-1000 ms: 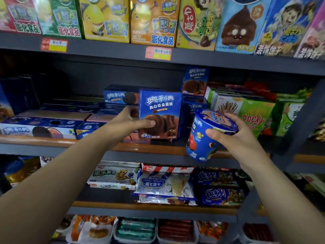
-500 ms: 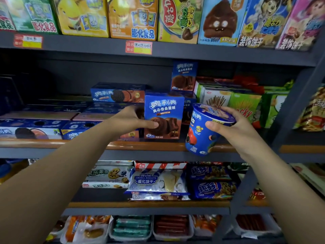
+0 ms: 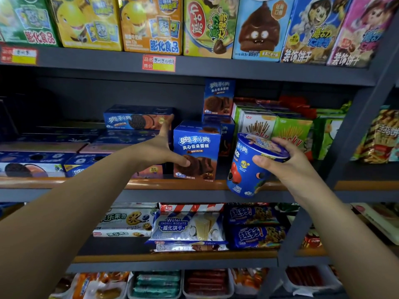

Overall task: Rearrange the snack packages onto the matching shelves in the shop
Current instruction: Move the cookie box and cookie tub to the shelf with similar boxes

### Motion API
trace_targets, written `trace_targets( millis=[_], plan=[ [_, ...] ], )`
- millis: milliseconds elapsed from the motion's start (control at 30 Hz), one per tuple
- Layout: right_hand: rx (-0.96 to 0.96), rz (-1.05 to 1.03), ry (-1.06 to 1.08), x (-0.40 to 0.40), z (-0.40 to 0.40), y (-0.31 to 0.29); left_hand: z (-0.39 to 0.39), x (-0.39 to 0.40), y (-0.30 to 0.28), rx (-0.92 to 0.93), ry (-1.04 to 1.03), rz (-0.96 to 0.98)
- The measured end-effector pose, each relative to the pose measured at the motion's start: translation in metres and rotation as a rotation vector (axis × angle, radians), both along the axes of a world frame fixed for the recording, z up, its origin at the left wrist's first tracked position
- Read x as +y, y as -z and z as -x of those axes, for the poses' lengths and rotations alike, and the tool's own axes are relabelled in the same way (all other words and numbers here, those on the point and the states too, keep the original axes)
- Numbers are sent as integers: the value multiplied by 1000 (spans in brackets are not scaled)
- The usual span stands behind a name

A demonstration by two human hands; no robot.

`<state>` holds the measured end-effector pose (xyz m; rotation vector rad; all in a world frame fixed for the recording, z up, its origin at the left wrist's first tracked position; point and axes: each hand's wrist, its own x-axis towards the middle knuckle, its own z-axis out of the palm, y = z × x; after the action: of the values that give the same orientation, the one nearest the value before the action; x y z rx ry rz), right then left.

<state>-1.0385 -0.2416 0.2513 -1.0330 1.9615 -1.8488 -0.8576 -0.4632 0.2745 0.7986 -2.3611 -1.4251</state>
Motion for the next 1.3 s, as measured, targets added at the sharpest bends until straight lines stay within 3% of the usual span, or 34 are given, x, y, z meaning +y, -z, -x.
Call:
trace_targets(
  millis=[400, 667, 933, 1100, 1300],
  plan=[
    [-57, 29, -3, 3, 17, 2, 39, 35, 13, 241, 47, -96],
    [-62, 13, 58, 19, 33, 2, 61, 50, 22, 304, 7, -50],
    [-80, 22, 54, 29, 43, 6, 43, 50, 25, 344, -39, -49],
    [-58, 74, 47, 31, 46, -2, 23, 40, -6, 483, -109, -129],
    [-32, 116, -23, 22, 41, -24, 19, 8, -39, 285, -214, -108]
  ],
)
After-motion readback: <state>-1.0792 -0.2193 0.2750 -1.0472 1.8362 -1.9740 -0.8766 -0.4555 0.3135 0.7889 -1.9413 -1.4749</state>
